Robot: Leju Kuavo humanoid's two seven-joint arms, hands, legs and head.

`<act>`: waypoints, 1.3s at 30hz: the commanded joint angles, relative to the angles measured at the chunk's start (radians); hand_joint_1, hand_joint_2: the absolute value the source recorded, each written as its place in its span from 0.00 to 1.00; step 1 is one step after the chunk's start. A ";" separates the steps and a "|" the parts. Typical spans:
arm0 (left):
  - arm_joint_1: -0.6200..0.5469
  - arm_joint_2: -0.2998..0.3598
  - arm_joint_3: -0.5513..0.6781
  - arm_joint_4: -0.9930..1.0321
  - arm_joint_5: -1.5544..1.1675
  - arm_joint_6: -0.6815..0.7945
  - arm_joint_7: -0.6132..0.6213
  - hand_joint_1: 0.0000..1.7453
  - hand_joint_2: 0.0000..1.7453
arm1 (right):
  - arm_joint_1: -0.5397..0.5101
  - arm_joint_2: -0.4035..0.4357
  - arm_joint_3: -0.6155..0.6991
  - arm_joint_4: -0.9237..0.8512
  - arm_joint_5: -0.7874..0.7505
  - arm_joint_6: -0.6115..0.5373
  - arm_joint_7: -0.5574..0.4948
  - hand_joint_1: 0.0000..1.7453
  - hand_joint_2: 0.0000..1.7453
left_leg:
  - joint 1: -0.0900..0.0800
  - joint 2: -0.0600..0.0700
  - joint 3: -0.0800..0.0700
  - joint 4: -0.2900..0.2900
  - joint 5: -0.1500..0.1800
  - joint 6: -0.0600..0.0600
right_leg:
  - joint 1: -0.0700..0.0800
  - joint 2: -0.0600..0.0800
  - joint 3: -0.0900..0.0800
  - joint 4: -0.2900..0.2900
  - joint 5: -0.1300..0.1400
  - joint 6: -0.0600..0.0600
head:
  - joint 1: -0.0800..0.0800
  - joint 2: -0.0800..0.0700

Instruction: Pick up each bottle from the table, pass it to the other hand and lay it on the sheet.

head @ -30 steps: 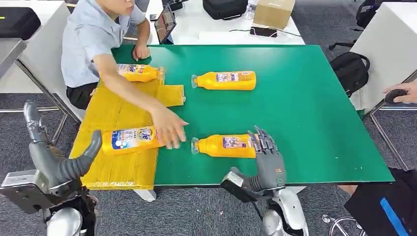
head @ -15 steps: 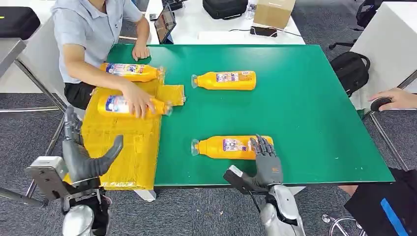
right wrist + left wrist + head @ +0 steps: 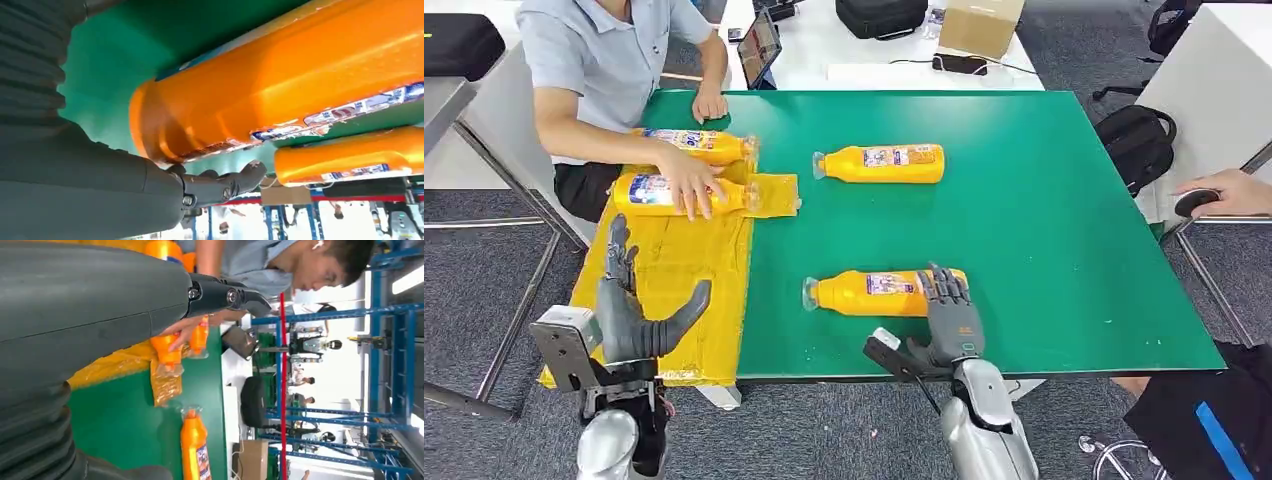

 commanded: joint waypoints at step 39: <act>-0.067 0.002 -0.006 0.238 0.185 -0.120 0.043 0.00 1.00 | -0.285 -0.141 0.026 0.579 0.115 -0.034 0.095 0.00 1.00 | 0.000 -0.001 0.008 -0.001 0.000 0.001 | 0.001 -0.002 0.007 -0.002 0.000 -0.002 | 0.000 0.000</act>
